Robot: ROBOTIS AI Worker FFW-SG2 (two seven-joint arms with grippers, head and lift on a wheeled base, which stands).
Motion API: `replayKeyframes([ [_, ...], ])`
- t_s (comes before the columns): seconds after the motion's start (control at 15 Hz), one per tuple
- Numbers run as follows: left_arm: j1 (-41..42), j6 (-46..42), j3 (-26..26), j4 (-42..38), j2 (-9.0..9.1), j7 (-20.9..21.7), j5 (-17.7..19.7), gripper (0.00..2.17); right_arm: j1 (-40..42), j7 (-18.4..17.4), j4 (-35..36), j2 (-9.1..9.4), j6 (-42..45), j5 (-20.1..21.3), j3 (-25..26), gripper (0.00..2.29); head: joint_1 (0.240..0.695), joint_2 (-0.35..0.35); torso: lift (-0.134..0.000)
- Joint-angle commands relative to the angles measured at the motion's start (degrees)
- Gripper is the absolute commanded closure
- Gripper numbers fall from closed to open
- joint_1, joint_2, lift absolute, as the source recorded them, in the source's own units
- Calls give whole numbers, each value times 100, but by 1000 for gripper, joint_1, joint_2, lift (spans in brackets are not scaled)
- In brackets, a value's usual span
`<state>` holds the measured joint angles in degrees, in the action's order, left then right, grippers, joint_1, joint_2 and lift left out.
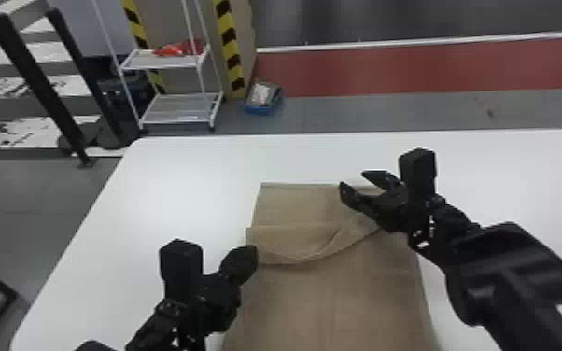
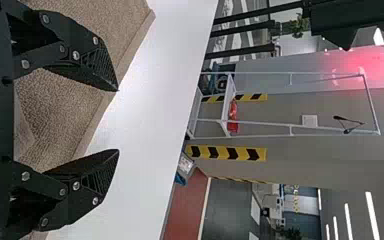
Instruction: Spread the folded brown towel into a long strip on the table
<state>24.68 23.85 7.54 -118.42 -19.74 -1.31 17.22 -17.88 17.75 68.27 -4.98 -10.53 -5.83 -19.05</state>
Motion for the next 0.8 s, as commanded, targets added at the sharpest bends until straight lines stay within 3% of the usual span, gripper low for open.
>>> replayKeyframes([
  [0.0,-34,-15,11,38,-4,0,1,1379,-154,9,-253,50,2,99,-3,522,695,150,-123],
  [0.33,-43,-33,19,91,-4,0,1,1379,-585,220,-991,120,37,178,-29,525,695,146,-123],
  [0.73,-60,-33,54,135,-4,-9,-17,1379,-603,308,-1062,120,-15,178,-3,525,695,146,-123],
])
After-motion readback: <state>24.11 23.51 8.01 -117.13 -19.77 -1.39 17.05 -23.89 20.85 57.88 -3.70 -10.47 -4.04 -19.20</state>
